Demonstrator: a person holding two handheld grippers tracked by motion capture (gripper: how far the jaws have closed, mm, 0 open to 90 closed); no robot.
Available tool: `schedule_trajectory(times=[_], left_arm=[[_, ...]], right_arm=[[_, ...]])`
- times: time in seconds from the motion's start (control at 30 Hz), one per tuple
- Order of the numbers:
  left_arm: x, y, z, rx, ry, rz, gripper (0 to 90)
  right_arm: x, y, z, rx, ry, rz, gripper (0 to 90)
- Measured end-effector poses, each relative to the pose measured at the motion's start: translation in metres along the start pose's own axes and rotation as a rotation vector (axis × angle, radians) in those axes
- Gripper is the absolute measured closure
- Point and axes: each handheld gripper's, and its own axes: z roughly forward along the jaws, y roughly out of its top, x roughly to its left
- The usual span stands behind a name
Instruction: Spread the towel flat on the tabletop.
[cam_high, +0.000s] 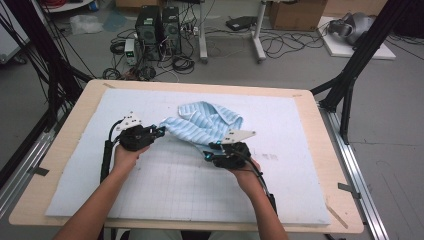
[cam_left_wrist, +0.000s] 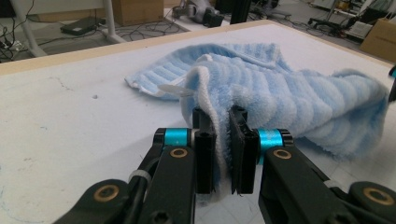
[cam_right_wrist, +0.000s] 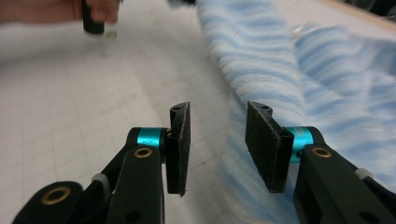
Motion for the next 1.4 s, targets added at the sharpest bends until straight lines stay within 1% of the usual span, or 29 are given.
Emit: schedule_trajectory(times=[0.07,0.23,0.27,0.33,0.37,0.43,0.47,0.5,0.53,0.57,0.6,0.63,0.67,0.73,0.77,0.83,0.9,0.93,0.97,1.0,1.03,1.07,1.1,1.13,1.2,1.27,1.33,1.37,1.4], left_arm=[[-0.001,0.000,0.000,-0.001,-0.001,0.000,81.8],[-0.001,0.000,0.001,0.004,-0.008,0.003,81.8],[-0.001,0.000,0.001,0.005,-0.010,0.004,81.8],[-0.002,-0.001,0.002,0.007,-0.012,0.006,81.7],[-0.002,-0.001,0.002,0.008,-0.015,0.003,81.7],[-0.002,0.000,0.002,0.006,-0.011,0.004,81.7],[-0.001,0.000,0.001,0.006,-0.014,0.006,81.7],[-0.001,0.000,0.000,0.005,-0.015,0.003,81.7],[-0.001,0.001,-0.001,0.004,-0.017,0.002,81.6],[-0.001,0.001,-0.003,0.003,-0.019,0.002,81.6],[-0.001,0.002,-0.004,-0.002,-0.020,0.001,81.6],[0.000,0.002,-0.006,-0.006,-0.022,-0.001,81.5],[0.001,0.002,-0.007,-0.010,-0.023,-0.002,81.5],[0.002,0.002,-0.009,-0.011,-0.020,-0.006,81.5],[0.002,0.002,-0.009,-0.014,-0.023,-0.009,81.5],[0.001,0.001,-0.011,-0.013,-0.036,-0.009,81.4],[-0.001,0.000,-0.012,-0.012,-0.053,-0.015,80.6],[-0.001,-0.001,-0.012,-0.003,-0.057,-0.012,80.5],[-0.002,-0.001,-0.011,0.010,-0.059,-0.010,80.4],[-0.003,-0.002,-0.009,0.016,-0.056,-0.010,80.4],[-0.004,-0.004,-0.007,0.026,-0.048,-0.003,80.3],[-0.004,-0.004,-0.005,0.036,-0.045,0.001,80.4],[-0.005,-0.005,-0.002,0.043,-0.037,0.006,80.4],[-0.007,-0.006,0.000,0.051,-0.031,0.013,80.4],[-0.009,-0.008,0.005,0.068,-0.029,0.021,80.4],[-0.011,-0.010,0.009,0.091,-0.025,0.038,80.4],[-0.011,-0.012,0.012,0.120,-0.023,0.047,80.4],[-0.011,-0.013,0.012,0.124,-0.019,0.046,80.1],[-0.011,-0.014,0.012,0.126,-0.018,0.044,79.5]], right_arm=[[0.003,-0.001,0.011,0.045,-0.001,-0.016,59.5],[-0.001,-0.008,0.037,0.156,-0.082,-0.053,52.1],[-0.002,-0.010,0.042,0.182,-0.117,-0.074,49.7],[-0.004,-0.012,0.048,0.212,-0.142,-0.073,48.2],[-0.007,-0.013,0.049,0.201,-0.138,-0.058,49.9],[-0.010,-0.012,0.049,0.202,-0.141,-0.048,64.9],[-0.014,-0.012,0.047,0.200,-0.136,-0.035,81.2],[-0.014,-0.012,0.047,0.200,-0.136,-0.035,81.2],[-0.016,-0.012,0.045,0.199,-0.119,-0.016,83.6],[-0.019,-0.013,0.043,0.195,-0.086,0.007,84.7],[-0.020,-0.014,0.040,0.195,-0.038,0.023,85.5],[-0.019,-0.015,0.032,0.169,0.088,0.021,86.0],[-0.019,-0.015,0.032,0.169,0.088,0.021,86.0],[-0.015,-0.013,0.021,0.138,0.197,0.020,86.0],[-0.013,-0.011,0.015,0.128,0.231,0.016,86.0],[-0.013,-0.010,0.004,0.102,0.332,0.035,85.9],[-0.017,-0.010,-0.007,0.074,0.378,0.060,85.7],[-0.021,-0.011,-0.011,0.066,0.374,0.081,85.5],[-0.033,-0.014,-0.018,0.056,0.300,0.133,85.0],[-0.033,-0.014,-0.018,0.056,0.300,0.133,85.0],[-0.040,-0.017,-0.019,0.065,0.247,0.151,84.7],[-0.050,-0.021,-0.019,0.083,0.131,0.198,84.1],[-0.050,-0.021,-0.019,0.083,0.131,0.198,84.1],[-0.054,-0.022,-0.018,0.097,0.059,0.197,84.1],[-0.059,-0.023,-0.013,0.114,-0.045,0.198,84.0],[-0.061,-0.024,-0.005,0.146,-0.128,0.172,83.9],[-0.060,-0.025,0.003,0.175,-0.183,0.148,81.4],[-0.059,-0.025,0.006,0.182,-0.198,0.138,79.3],[-0.058,-0.025,0.006,0.181,-0.197,0.134,74.2]])
